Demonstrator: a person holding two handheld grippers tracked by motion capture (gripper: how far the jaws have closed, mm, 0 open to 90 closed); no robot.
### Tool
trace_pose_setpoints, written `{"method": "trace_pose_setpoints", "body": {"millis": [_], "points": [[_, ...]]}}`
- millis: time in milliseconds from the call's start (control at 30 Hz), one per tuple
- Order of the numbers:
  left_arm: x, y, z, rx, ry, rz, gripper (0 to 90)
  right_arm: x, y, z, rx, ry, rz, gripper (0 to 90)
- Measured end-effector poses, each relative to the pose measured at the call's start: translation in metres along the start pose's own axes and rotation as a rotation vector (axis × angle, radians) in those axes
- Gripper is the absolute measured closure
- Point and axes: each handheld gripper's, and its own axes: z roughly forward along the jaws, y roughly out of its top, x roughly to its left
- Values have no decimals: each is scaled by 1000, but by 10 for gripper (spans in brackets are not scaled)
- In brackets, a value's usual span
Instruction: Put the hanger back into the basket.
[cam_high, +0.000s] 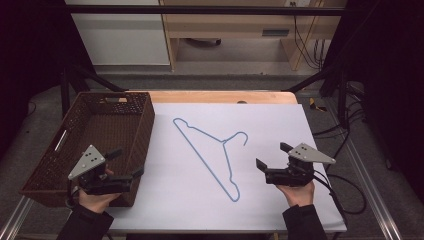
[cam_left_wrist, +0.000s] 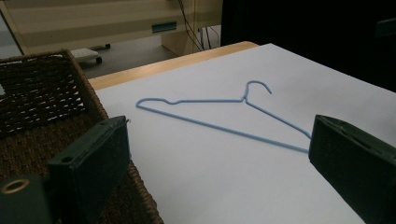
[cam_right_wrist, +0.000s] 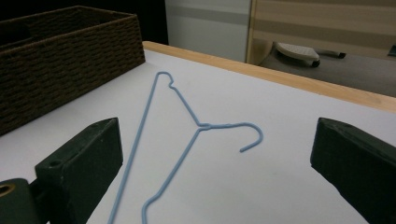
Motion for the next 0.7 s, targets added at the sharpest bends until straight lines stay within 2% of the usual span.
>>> {"method": "trace_pose_setpoints", "body": {"millis": [233,367,433,467,700], "points": [[4,1,-4,-10,9,-8,51,12,8,28,59,15,-17,58],[4,2,-6,-17,8,-7,53,17,10,53,102,24,-5,72],[5,2,-6,-18,8,-10,54,22,9,74,142,32,-21,84],[5,2,-6,-17,9,-11,54,22,9,74,142,32,-21,84],[6,2,-6,-17,11,-12,55,31,4,117,247,17,-26,112]]}}
